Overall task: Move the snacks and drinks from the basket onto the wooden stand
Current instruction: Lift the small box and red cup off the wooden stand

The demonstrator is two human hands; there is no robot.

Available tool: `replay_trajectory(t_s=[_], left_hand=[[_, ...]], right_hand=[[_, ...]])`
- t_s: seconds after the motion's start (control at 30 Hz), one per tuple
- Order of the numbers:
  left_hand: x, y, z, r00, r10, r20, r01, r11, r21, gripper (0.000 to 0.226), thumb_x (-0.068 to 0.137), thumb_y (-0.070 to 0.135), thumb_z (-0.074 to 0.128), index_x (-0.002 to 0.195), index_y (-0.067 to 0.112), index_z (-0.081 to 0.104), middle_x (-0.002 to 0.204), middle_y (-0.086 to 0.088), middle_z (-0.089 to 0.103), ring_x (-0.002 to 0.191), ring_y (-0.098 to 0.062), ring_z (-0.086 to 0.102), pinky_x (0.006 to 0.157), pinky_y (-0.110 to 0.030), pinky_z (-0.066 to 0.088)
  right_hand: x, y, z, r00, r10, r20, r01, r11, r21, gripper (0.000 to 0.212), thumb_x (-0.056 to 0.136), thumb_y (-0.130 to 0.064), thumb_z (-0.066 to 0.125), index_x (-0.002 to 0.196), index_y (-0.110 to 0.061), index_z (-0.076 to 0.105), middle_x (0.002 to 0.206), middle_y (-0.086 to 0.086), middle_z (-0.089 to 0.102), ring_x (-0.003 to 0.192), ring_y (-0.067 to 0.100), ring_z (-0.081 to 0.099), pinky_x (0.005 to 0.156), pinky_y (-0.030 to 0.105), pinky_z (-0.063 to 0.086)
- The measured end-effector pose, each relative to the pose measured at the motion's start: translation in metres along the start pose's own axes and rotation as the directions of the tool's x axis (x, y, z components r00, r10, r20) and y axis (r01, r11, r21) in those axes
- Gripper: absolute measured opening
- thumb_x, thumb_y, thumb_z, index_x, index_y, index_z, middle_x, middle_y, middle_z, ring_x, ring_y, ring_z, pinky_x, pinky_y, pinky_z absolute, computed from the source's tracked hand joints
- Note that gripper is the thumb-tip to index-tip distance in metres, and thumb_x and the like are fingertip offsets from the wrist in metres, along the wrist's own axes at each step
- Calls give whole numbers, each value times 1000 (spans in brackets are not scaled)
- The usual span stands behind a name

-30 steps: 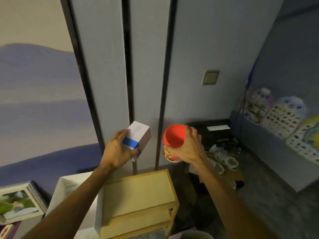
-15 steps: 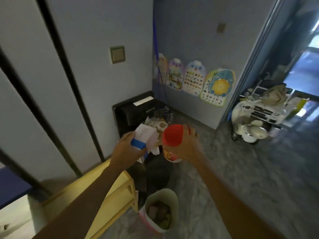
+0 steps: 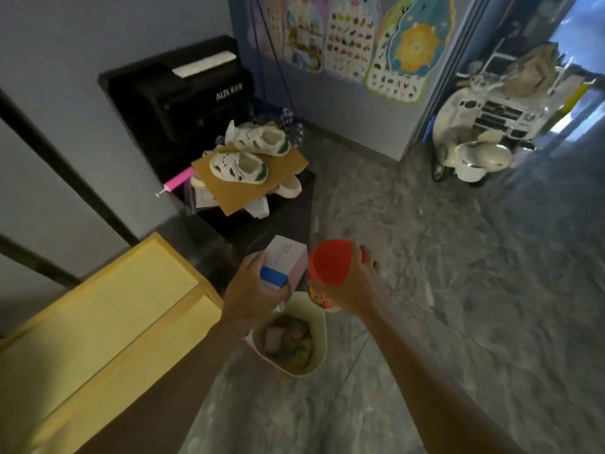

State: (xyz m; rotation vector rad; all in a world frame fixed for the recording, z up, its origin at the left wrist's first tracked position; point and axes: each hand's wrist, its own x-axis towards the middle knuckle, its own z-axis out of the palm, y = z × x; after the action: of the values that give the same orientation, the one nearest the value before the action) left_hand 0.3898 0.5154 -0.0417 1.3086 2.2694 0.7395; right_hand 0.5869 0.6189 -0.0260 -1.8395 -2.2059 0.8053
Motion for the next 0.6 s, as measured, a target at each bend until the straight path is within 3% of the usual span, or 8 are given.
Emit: replay_trajectory(t_s=[0.3, 0.43, 0.6], left_hand=[[21, -186, 203, 990, -115, 80, 109, 991, 72, 99, 82, 65, 74, 160, 21, 32, 163, 2, 36, 144, -23, 44, 109, -43, 49], [15, -235, 249, 986, -112, 122, 107, 993, 42, 104, 80, 63, 77, 162, 25, 26, 163, 4, 33, 143, -21, 44, 108, -46, 51], [12, -246, 267, 991, -56, 122, 54, 998, 23, 110, 77, 72, 74, 162, 27, 23, 166, 7, 28, 148, -16, 35, 115, -40, 43]], right_hand=[[30, 102, 251, 989, 80, 122, -89, 993, 72, 158, 41, -102, 63, 167, -28, 3, 171, 3, 16, 155, 33, 27, 117, 57, 44], [31, 127, 307, 979, 69, 189, -83, 995, 62, 147, 64, -90, 76, 169, -26, -3, 175, 5, 7, 160, 34, 17, 122, 53, 35], [30, 142, 331, 983, 58, 176, -57, 998, -11, 147, 63, -97, 70, 167, -32, -11, 178, 0, -2, 163, 34, 9, 127, 57, 30]])
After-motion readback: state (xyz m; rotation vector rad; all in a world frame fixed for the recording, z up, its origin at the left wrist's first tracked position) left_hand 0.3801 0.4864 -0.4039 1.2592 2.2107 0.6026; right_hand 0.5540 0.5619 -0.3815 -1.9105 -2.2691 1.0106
